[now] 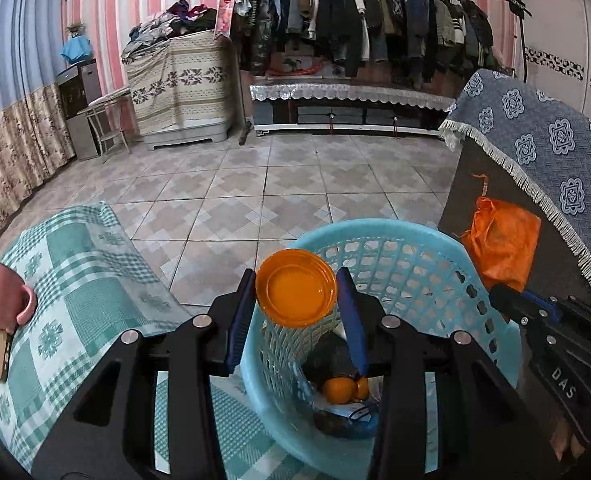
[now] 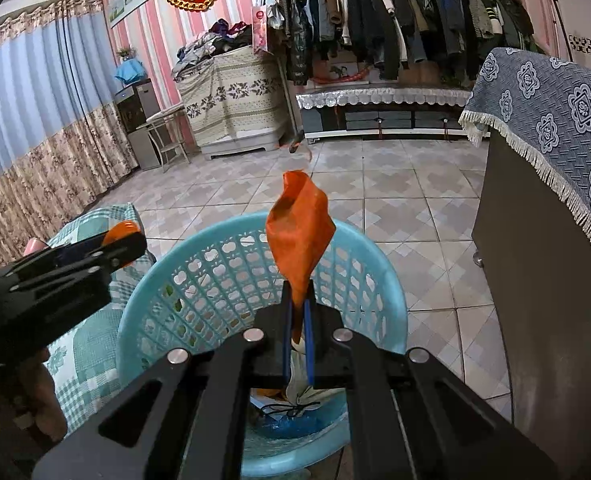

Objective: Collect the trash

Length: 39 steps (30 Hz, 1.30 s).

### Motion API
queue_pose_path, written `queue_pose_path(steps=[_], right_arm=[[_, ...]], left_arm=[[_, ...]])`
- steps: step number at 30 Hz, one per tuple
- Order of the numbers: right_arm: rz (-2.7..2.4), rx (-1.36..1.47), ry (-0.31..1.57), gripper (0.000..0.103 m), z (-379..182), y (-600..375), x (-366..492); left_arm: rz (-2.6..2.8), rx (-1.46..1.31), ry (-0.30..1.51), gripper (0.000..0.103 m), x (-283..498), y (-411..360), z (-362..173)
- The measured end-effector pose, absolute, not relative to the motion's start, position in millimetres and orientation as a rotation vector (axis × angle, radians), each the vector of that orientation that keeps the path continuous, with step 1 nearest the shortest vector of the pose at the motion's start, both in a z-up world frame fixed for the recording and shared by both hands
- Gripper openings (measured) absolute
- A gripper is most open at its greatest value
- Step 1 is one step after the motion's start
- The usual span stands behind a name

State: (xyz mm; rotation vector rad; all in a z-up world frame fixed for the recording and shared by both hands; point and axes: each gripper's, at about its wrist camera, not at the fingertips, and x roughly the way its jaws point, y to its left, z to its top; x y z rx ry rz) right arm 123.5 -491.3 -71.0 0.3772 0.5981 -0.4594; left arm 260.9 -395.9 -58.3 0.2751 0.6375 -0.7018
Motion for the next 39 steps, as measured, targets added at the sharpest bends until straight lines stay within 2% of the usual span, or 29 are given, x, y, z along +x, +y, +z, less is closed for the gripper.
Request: queue_pose_path(steps=[2, 4, 8, 10, 16, 24, 25, 26, 28, 30, 35, 39], right_arm=[[-0.455, 0.379, 0.601, 0.005, -71.7, -491.6, 123.8], [-0.454, 0.385, 0.603, 0.005, -72.5, -492.7, 123.7], [-0.453, 0.386, 0.604, 0.005, -72.8, -495.6, 124.5], [-0.450, 0.381, 0.608, 0.005, -73.2, -494.9, 124.5], [-0.419, 0.361, 0.644, 0.005, -77.5, -488.4, 132.0], [-0.388, 0.324, 0.693, 0.010, -83.2, -475.9, 145.3], [-0.383, 0.327, 0.698, 0.018, -84.5, -475.5, 146.2], [-0.382, 0.329, 0.702, 0.038, -84.8, -475.4, 146.7], [-0.390, 0.330, 0.695, 0.062, -85.3, -475.9, 145.7], [-0.393, 0.325, 0.695, 0.065, -84.4, -475.4, 144.8], [-0.418, 0.286, 0.701, 0.087, -84.1, -469.5, 144.5], [-0.429, 0.258, 0.662, 0.093, -76.1, -465.7, 137.6]], left_arm=[[-0.693, 0.277, 0.638, 0.050, 262.5, -396.4, -58.2], [-0.675, 0.263, 0.636, 0.064, 266.1, -393.0, -57.3], [-0.635, 0.250, 0.615, 0.076, 269.8, -382.2, -51.6], [-0.601, 0.243, 0.584, 0.087, 270.3, -372.9, -45.3], [-0.522, 0.206, 0.538, 0.094, 269.6, -334.9, -27.4], [-0.401, 0.140, 0.532, 0.097, 256.2, -267.6, -12.9], [-0.384, 0.128, 0.538, 0.097, 254.1, -257.1, -10.7], [-0.369, 0.116, 0.544, 0.097, 252.2, -247.8, -8.7], [-0.345, 0.093, 0.553, 0.097, 247.4, -230.0, -5.3], [-0.314, 0.082, 0.557, 0.097, 240.9, -212.8, -2.3], [-0.231, 0.053, 0.543, 0.097, 220.0, -170.0, 10.5], [-0.182, 0.028, 0.504, 0.098, 194.7, -137.6, 26.5]])
